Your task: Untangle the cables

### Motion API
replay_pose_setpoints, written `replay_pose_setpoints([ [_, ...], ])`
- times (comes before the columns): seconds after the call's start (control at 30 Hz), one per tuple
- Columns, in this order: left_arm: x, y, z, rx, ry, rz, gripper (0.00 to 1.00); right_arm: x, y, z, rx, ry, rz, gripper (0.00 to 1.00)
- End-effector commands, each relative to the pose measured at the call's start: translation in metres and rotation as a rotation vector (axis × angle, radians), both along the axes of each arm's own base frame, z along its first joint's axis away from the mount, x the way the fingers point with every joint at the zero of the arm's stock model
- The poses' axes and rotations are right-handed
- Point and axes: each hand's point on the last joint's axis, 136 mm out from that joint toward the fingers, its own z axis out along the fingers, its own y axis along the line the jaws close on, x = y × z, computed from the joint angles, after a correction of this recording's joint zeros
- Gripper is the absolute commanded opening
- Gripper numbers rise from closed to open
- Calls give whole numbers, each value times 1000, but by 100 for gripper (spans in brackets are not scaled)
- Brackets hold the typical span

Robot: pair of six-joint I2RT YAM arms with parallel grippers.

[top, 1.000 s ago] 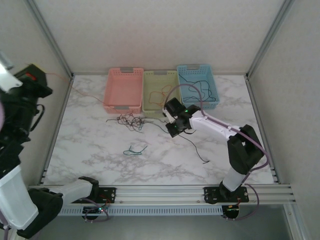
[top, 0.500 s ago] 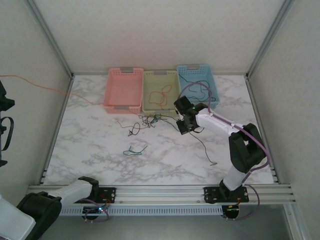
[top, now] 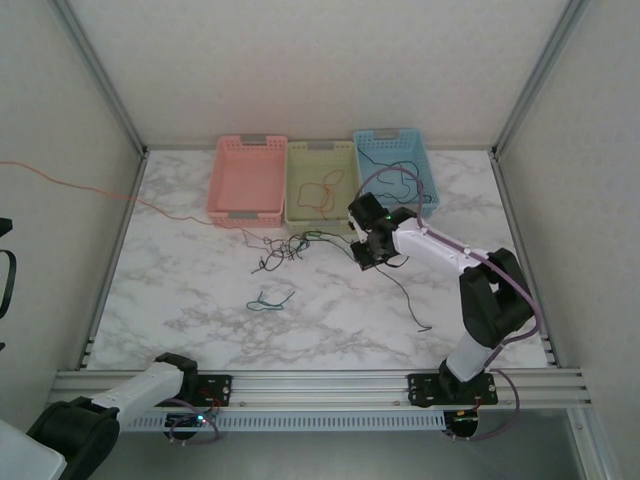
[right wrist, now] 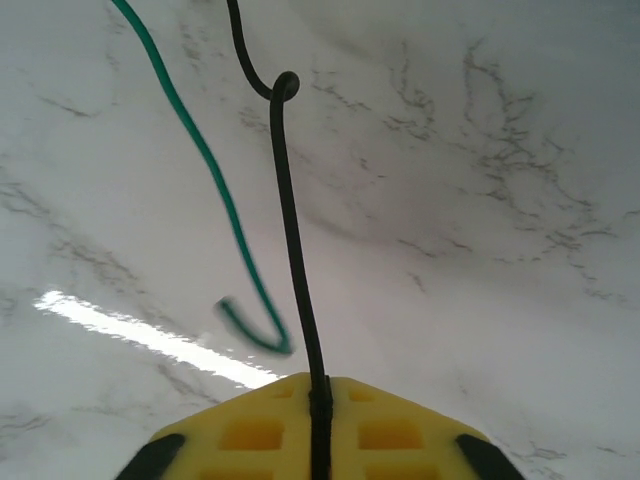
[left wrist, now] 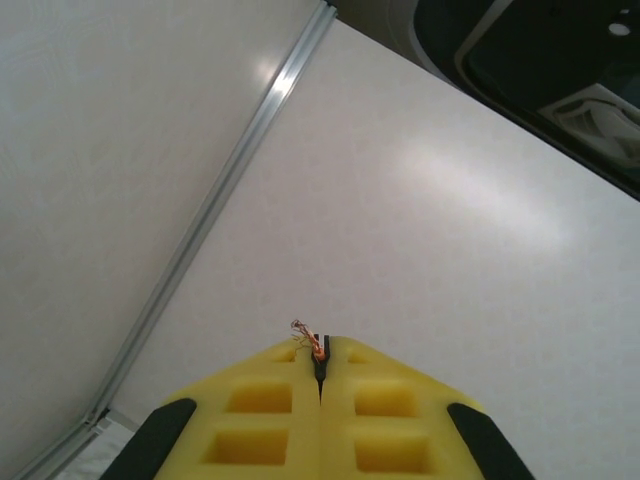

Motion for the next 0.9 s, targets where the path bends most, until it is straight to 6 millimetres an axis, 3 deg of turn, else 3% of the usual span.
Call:
replay_pose_setpoints([
  [0.0,25,-28,-10,8,42,-133,0,-9,29,41,161,-59,92,32],
  [0.03,34,-38,-17,14,71,-173,0,-12,34,52,185,-82,114,43],
  [0.13,57,-63,-36,26,154,-284,0,-19,46,89,254,-160,168,58],
  [0.27,75,-92,-50,16,209,-419,0,-42,79,156,469,-244,317,63],
  [0.43,82,-122,-49,-9,210,-582,0,-93,149,237,781,-306,596,66],
  [0.53,82,-136,-47,-13,211,-661,0,-112,182,266,881,-362,717,75],
  [0.67,80,-148,-47,-15,219,-734,0,-132,217,286,922,-394,869,76],
  [0.87,75,-157,-53,-7,228,-793,0,-133,250,332,1015,-432,914,76],
])
